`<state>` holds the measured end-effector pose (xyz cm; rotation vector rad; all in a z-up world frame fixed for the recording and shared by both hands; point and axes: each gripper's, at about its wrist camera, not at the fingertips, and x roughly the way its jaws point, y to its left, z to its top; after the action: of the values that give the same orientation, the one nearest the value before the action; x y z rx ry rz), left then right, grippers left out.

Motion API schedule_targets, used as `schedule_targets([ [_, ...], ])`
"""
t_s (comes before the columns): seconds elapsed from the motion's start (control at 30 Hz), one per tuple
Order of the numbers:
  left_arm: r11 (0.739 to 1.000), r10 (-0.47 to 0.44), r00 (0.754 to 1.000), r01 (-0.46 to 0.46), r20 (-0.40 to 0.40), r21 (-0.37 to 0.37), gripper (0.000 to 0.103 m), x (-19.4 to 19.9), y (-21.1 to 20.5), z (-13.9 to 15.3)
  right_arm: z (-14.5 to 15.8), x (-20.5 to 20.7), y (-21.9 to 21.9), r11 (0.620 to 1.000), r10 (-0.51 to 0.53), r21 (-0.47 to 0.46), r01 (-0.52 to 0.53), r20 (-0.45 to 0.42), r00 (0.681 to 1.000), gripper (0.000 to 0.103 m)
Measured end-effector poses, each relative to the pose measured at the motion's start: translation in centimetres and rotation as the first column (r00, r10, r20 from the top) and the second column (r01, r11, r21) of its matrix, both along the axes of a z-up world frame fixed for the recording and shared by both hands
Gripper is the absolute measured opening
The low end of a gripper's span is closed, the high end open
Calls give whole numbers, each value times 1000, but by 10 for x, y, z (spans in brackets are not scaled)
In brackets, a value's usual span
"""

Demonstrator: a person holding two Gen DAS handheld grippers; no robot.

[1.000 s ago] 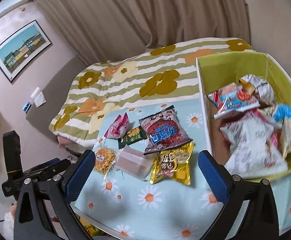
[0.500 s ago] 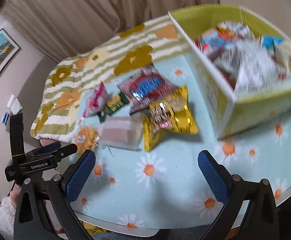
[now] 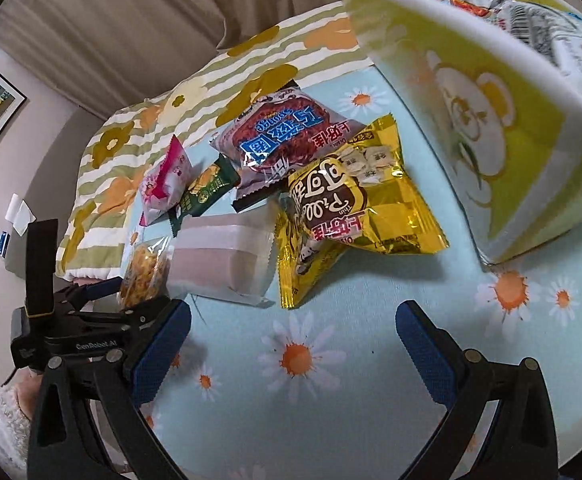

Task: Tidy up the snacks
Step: 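Grasp the waffle cookie pack with the left tool while the right tool grasps the gold bag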

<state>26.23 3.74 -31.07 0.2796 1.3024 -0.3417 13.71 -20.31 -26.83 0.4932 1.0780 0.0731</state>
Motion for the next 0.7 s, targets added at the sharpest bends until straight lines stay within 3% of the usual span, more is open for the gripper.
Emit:
schedule_targets([
  [0.13,999,-17,1000,17,-3,28,102,1,-3,-3,-5,4,-4,1000,-24,3,24,12,1000,102],
  [0.23,999,-36,999,36,11,42,94,0,-4,-3,-9,7,-7,999,-39,-3,39,25,999,100],
  [0.43,999,-45,999,44,23,28,74,-4,-6,3,-17,17,-3,998,-48,-34,49,50,998,74],
  [0.7,999,-40,999,39,34,27,68,-7,-4,6,-23,30,-12,994,-99,-37,103,78,992,74],
])
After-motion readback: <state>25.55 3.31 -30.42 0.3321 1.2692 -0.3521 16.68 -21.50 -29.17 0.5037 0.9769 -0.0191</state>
